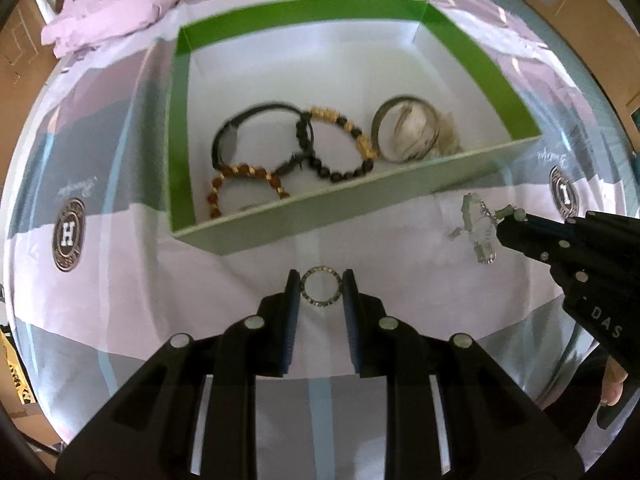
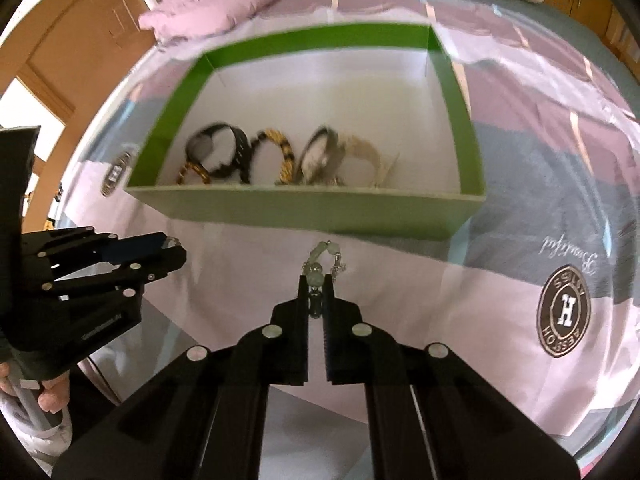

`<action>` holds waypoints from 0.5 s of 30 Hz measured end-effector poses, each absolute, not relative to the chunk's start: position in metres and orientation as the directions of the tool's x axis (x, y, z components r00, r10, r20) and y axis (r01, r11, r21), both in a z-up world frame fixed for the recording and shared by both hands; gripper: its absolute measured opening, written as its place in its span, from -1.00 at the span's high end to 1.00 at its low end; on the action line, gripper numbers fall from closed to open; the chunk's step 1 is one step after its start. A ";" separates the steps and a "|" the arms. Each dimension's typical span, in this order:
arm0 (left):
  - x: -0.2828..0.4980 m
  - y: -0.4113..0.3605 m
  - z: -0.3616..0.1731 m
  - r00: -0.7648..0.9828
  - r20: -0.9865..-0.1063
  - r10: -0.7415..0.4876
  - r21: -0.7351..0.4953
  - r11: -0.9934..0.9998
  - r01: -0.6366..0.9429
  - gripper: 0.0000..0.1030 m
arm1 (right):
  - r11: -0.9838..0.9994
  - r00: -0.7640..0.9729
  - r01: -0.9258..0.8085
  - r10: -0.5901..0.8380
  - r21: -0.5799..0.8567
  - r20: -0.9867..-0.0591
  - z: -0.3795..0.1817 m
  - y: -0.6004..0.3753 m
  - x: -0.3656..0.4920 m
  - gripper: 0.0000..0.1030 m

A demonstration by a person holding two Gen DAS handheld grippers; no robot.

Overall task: Organize jewelry
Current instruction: 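Carry the rhinestone ring with the left tool while the right tool lifts the jade bracelet over the box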

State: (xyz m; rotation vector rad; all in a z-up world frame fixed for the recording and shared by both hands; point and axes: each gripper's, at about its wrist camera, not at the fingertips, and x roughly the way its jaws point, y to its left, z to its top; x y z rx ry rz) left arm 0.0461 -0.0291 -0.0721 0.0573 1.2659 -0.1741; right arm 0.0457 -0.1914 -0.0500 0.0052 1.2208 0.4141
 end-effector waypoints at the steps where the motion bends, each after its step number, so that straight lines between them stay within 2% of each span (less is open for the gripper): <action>1: 0.045 -0.028 -0.067 0.299 -0.949 -0.101 -0.054 0.985 0.162 0.59 | 0.924 0.288 -0.307 0.319 0.229 -0.903 -0.044 -0.193 0.045 0.89; 10: 0.050 -0.019 -0.030 0.370 -0.922 -0.115 -0.066 0.987 0.144 0.59 | 0.907 0.402 -0.324 0.388 0.267 -0.829 0.005 -0.191 0.042 0.89; 15: 0.063 -0.015 -0.024 0.377 -0.917 -0.129 -0.087 0.988 0.126 0.59 | 0.920 0.455 -0.344 0.339 0.188 -0.823 0.022 -0.177 0.049 0.89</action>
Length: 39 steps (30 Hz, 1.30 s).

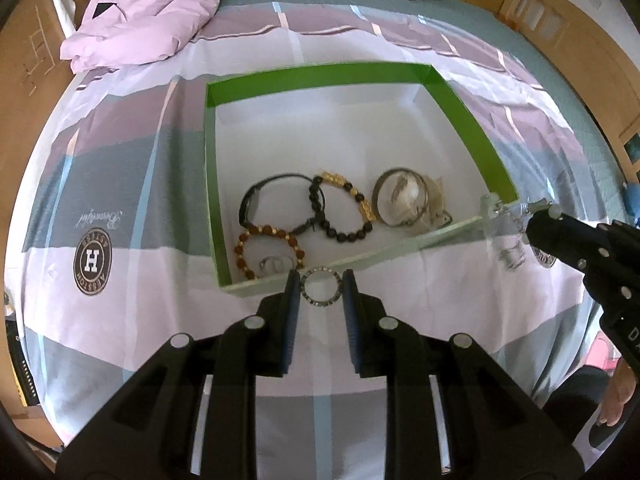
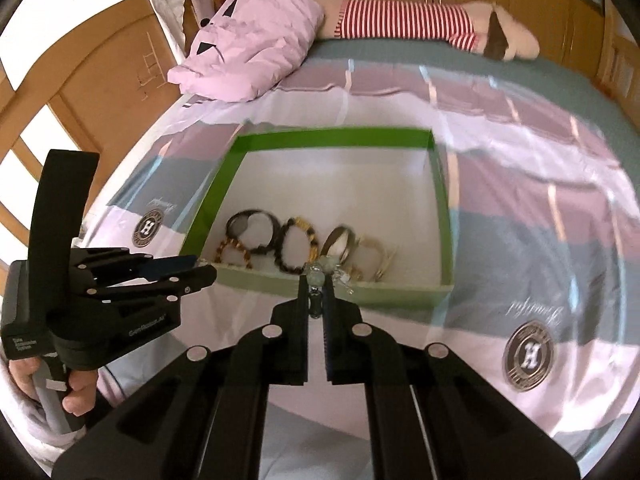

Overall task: Organize jewelry
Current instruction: 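Carry the rhinestone ring with the left tool while the right tool lifts the jade bracelet over the box, then open both tools over the green box to drop the ring and jade bracelet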

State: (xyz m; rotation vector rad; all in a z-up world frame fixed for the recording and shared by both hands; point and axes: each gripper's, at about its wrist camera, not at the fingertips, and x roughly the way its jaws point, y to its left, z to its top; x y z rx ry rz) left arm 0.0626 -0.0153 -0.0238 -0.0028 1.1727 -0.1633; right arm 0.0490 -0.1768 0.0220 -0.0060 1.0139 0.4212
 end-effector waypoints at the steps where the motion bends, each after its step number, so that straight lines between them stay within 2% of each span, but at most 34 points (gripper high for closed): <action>1: 0.067 -0.015 -0.023 0.380 -0.915 -0.134 -0.094 0.988 0.123 0.59 | 0.919 0.455 -0.346 0.343 0.192 -0.822 0.023 -0.176 0.051 0.89; 8: 0.084 -0.014 -0.010 0.446 -0.884 -0.141 -0.104 0.989 0.106 0.59 | 0.929 0.454 -0.300 0.337 0.215 -0.825 0.010 -0.176 0.083 0.89; 20: 0.097 -0.005 -0.035 0.414 -0.903 -0.113 -0.095 0.993 0.063 0.59 | 0.945 0.449 -0.259 0.301 0.199 -0.841 -0.011 -0.180 0.098 0.89; 21: 0.097 -0.004 -0.035 0.415 -0.903 -0.112 -0.096 0.994 0.060 0.56 | 0.949 0.465 -0.256 0.288 0.184 -0.837 -0.010 -0.180 0.098 0.74; 22: 0.097 -0.003 -0.035 0.416 -0.902 -0.114 -0.100 0.993 0.055 0.38 | 0.954 0.481 -0.248 0.271 0.167 -0.834 -0.009 -0.180 0.098 0.59; 23: 0.096 -0.002 -0.035 0.422 -0.899 -0.114 -0.102 0.993 0.052 0.24 | 0.958 0.488 -0.240 0.261 0.160 -0.833 -0.008 -0.181 0.097 0.25; 24: 0.096 -0.002 -0.034 0.428 -0.897 -0.111 -0.098 0.994 0.051 0.22 | 0.958 0.488 -0.235 0.265 0.168 -0.831 -0.008 -0.181 0.097 0.14; 28: 0.095 -0.003 -0.031 0.436 -0.894 -0.106 -0.091 0.994 0.056 0.15 | 0.953 0.481 -0.232 0.286 0.194 -0.829 -0.007 -0.182 0.096 0.12; 31: 0.095 -0.005 -0.031 0.434 -0.895 -0.105 -0.088 0.994 0.058 0.13 | 0.953 0.483 -0.229 0.289 0.199 -0.826 -0.006 -0.182 0.095 -0.16; 33: 0.094 -0.006 -0.031 0.434 -0.895 -0.107 -0.090 0.994 0.060 0.01 | 0.952 0.481 -0.226 0.292 0.205 -0.826 -0.005 -0.182 0.094 -0.32; 35: 0.091 -0.006 -0.028 0.444 -0.890 -0.104 -0.086 0.995 0.059 -0.28 | 0.954 0.482 -0.225 0.287 0.200 -0.828 -0.005 -0.182 0.093 -0.49; 37: 0.088 -0.008 -0.024 0.464 -0.881 -0.097 -0.076 0.995 0.063 -0.46 | 0.958 0.499 -0.213 0.274 0.190 -0.823 -0.003 -0.183 0.091 -0.64; 39: 0.084 -0.011 -0.020 0.480 -0.873 -0.083 -0.057 0.996 0.068 -0.57 | 0.963 0.517 -0.196 0.260 0.182 -0.815 -0.001 -0.185 0.090 -0.81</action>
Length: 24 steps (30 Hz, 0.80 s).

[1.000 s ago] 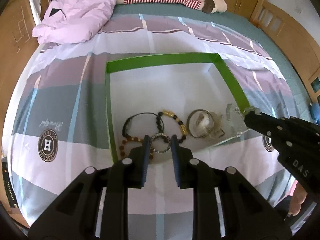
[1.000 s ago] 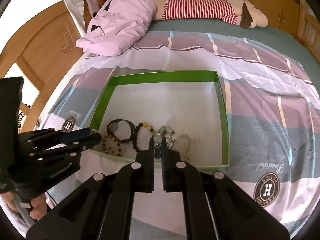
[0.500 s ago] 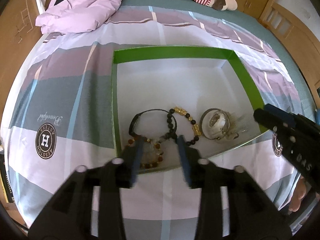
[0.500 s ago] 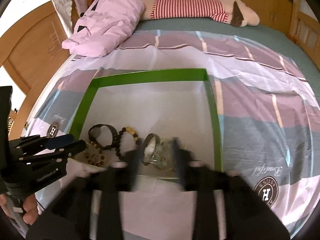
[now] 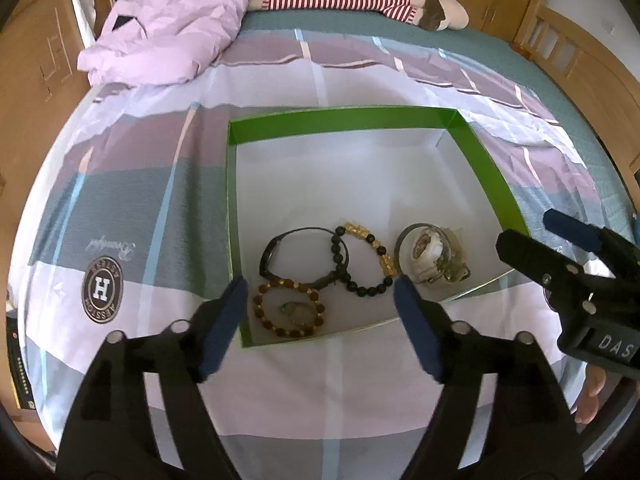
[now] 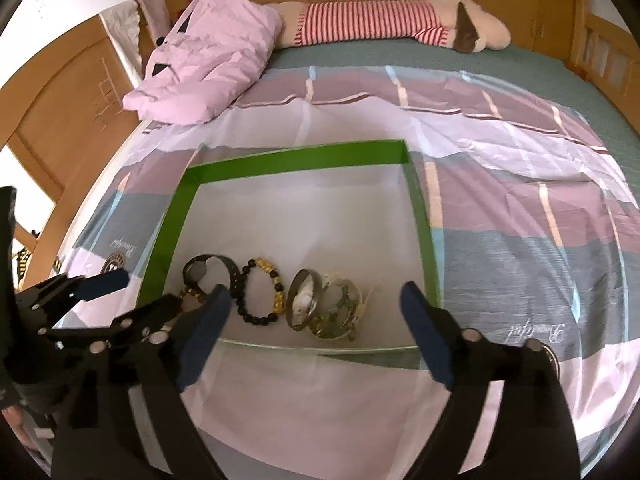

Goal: Organize jewelry

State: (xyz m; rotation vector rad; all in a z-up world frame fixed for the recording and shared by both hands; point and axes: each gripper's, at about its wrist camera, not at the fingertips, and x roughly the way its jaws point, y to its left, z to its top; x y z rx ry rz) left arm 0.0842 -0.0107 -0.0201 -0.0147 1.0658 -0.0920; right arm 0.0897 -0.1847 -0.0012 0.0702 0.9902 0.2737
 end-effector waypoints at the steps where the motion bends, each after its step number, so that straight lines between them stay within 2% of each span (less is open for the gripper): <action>1: 0.084 -0.012 -0.019 0.485 -0.871 -0.079 -0.051 0.996 0.070 -0.69 | 0.966 0.528 -0.187 0.252 0.178 -0.811 -0.001 -0.185 0.089 -0.87; 2: 0.083 -0.013 -0.018 0.490 -0.868 -0.075 -0.046 0.996 0.072 -0.77 | 0.970 0.537 -0.175 0.239 0.170 -0.809 -0.001 -0.186 0.089 -0.97; 7: 0.078 -0.019 -0.014 0.516 -0.856 -0.042 0.000 0.997 0.081 -0.87 | 0.982 0.600 -0.165 0.171 0.089 -0.782 -0.001 -0.183 0.086 -0.97; 12: 0.075 -0.025 -0.013 0.538 -0.843 0.005 0.060 0.994 0.086 -0.90 | 0.983 0.624 -0.175 0.148 0.047 -0.767 0.000 -0.178 0.084 -0.97; 24: 0.076 -0.025 -0.017 0.515 -0.857 -0.003 0.052 0.994 0.091 -0.93 | 0.981 0.610 -0.191 0.156 0.047 -0.777 -0.002 -0.175 0.082 -0.97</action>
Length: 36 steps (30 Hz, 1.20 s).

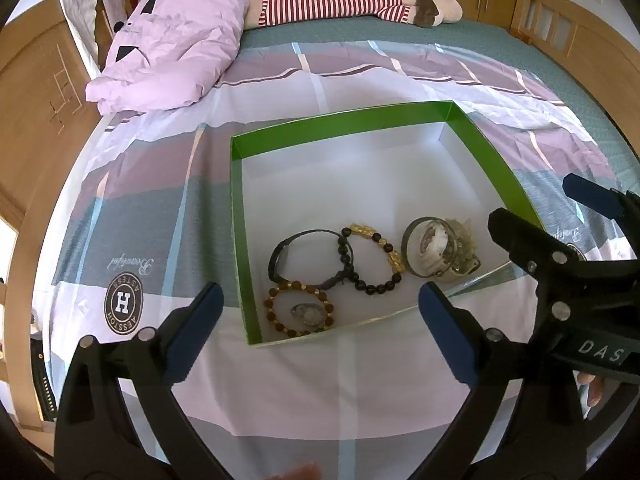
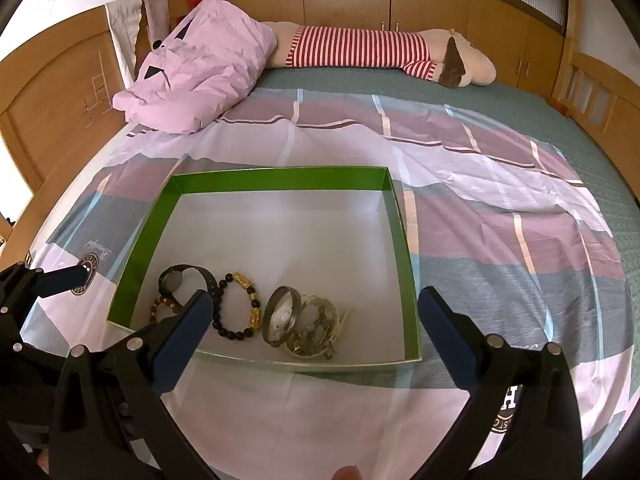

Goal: Organize jewelry

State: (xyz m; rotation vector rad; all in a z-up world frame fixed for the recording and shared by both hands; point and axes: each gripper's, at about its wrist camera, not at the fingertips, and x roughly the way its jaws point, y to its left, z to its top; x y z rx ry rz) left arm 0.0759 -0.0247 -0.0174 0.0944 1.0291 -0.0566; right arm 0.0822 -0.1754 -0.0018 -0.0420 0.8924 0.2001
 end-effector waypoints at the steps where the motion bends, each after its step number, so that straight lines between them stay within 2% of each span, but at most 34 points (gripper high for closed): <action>1: 0.076 -0.025 -0.017 0.515 -0.857 -0.004 0.051 0.994 0.092 -0.93 | 0.981 0.610 -0.191 0.155 0.046 -0.777 -0.002 -0.175 0.082 -0.97; 36: 0.076 -0.021 -0.019 0.507 -0.862 0.000 0.050 0.995 0.085 -0.96 | 0.981 0.601 -0.183 0.161 0.061 -0.783 -0.005 -0.172 0.080 -0.97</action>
